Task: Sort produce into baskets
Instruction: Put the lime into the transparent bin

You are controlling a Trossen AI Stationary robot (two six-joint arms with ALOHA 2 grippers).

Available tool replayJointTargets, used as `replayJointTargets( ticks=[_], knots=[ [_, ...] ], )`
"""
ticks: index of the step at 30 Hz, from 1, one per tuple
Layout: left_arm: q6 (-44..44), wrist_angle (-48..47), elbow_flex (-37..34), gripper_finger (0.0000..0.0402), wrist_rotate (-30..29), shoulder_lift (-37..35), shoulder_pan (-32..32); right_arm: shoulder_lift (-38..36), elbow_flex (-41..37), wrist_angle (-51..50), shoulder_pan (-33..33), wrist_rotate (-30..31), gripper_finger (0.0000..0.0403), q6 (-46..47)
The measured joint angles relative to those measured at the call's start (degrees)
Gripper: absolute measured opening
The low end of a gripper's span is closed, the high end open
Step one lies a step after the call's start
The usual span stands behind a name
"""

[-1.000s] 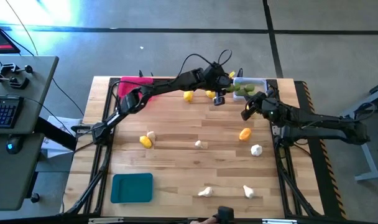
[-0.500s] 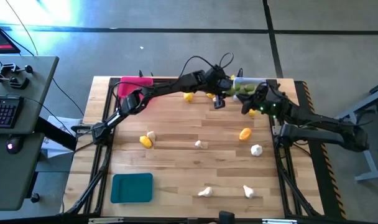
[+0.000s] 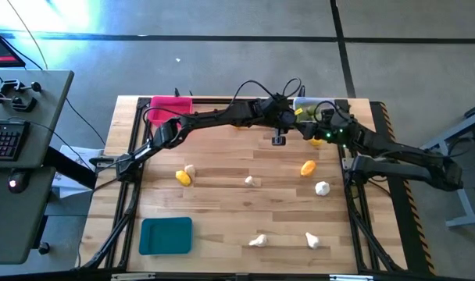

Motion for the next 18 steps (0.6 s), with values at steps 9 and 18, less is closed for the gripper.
replayJointTargets(
  ticks=[9, 18],
  knots=[
    [0.8, 0.6, 0.0, 0.0106, 0.2, -0.1, -1.1, 1.4, 0.0, -0.5, 0.0, -2.4, 0.0242, 2.5],
    [1.5, 0.3, 0.0, 0.0106, -0.1, -0.1, -1.9, 1.7, 0.0, -0.5, 0.0, -2.8, 0.0181, 2.5]
  ],
)
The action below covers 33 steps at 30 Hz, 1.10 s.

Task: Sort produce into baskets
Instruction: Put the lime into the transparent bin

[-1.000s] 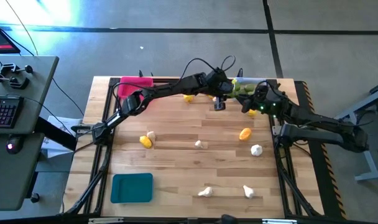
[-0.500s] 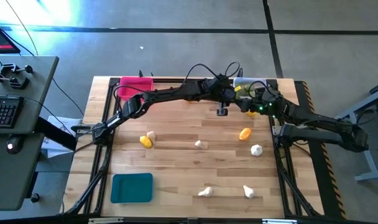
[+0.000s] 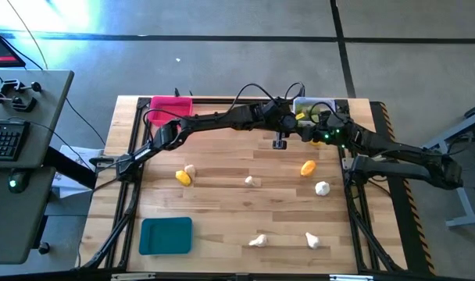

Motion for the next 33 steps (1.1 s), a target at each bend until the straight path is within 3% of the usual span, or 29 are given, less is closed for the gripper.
replayJointTargets(
  ticks=[5, 18, 25, 33],
  knots=[
    [-0.3, -0.2, 0.0, 0.0116, 0.0, 0.0, -0.1, 0.0, 0.0, 0.2, 0.0, 0.0, 0.0156, 0.1],
    [-4.6, 0.0, 0.0, 0.0212, 1.1, 0.0, 0.3, -0.2, -0.1, 1.4, 0.0, 2.5, 0.015, -1.7],
    [-9.0, 3.0, -0.7, 0.022, 5.0, 0.0, 2.4, -0.2, 0.1, 2.1, -2.7, 3.5, 0.0149, -4.1],
    [-11.6, 10.4, -0.8, 0.022, 4.3, 0.7, 2.8, -0.4, 0.2, 3.0, -6.9, 3.5, 0.0149, -8.6]
  ],
)
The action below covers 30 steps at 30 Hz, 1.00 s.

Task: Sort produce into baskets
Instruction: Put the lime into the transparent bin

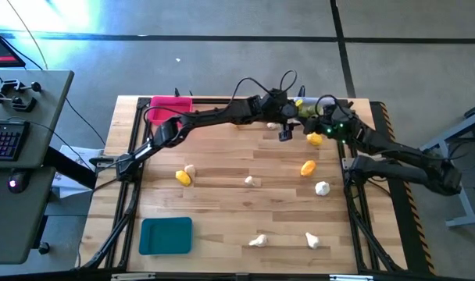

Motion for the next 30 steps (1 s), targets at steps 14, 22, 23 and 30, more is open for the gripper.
replayJointTargets(
  ticks=[14, 22, 23, 30],
  knots=[
    [-5.4, 16.1, 0.0, 0.022, 0.7, 6.1, 0.7, -2.0, -0.1, -4.5, -6.1, -0.3, 0.0149, -3.5],
    [-6.9, 19.8, 0.1, 0.022, 1.6, 8.5, 1.4, -1.9, -0.1, -6.1, -8.2, -2.3, 0.0149, -2.9],
    [-6.5, 19.7, 0.1, 0.022, 1.5, 8.5, 1.4, -2.0, -0.1, -6.2, -8.2, -2.4, 0.0149, -2.3],
    [-5.1, 18.6, 0.1, 0.022, 1.7, 8.5, 1.2, -2.0, -0.1, -6.9, -8.2, -3.0, 0.0149, -2.1]
  ],
)
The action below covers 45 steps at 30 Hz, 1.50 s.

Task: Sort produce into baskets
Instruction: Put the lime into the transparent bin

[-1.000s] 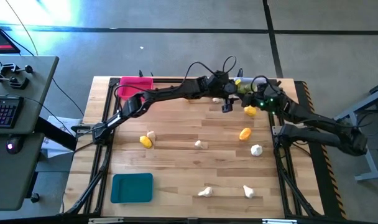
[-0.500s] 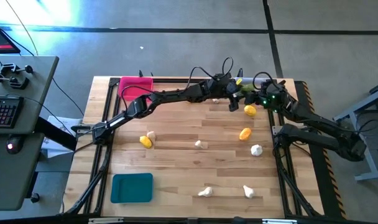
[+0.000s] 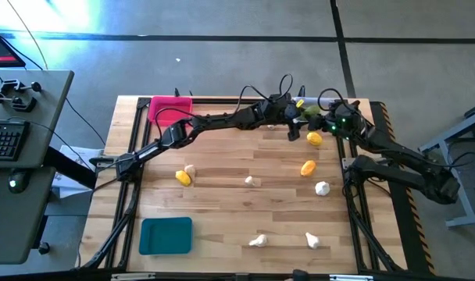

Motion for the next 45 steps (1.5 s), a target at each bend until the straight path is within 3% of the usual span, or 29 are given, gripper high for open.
replayJointTargets(
  ticks=[6, 14, 21, 25, 30, 36, 45],
  knots=[
    [-0.1, -2.4, 0.0, 0.0227, -0.8, 0.0, -1.2, 0.0, 0.0, -1.6, 0.1, -0.9, 0.0149, -0.2],
    [-4.8, -4.9, 0.4, 0.0268, 1.3, 0.0, -0.2, 0.0, 0.0, -0.8, 0.0, -1.6, 0.0149, 0.0],
    [-4.1, -6.8, 0.3, 0.0271, 0.9, 0.0, 0.3, 0.0, 0.1, -0.3, 0.0, -4.2, 0.0149, 0.1],
    [-3.4, -7.2, 0.3, 0.0265, -0.5, 0.0, 0.3, 0.0, 0.1, -1.2, -0.1, -1.5, 0.0149, 0.0],
    [-3.4, -5.8, -0.9, 0.0221, -0.8, 0.0, 0.1, 0.0, 0.1, -4.5, -2.0, 4.1, 0.0149, -1.1],
    [-3.5, 1.0, -5.0, 0.0136, -1.2, 0.0, -1.5, 1.1, 0.1, -7.7, -5.3, 11.4, 0.0149, -2.4],
    [-1.9, 8.5, -10.1, 0.0031, -1.2, -0.6, -3.1, 12.0, 0.0, -5.9, -10.7, 16.7, 0.0149, -6.3]
  ],
)
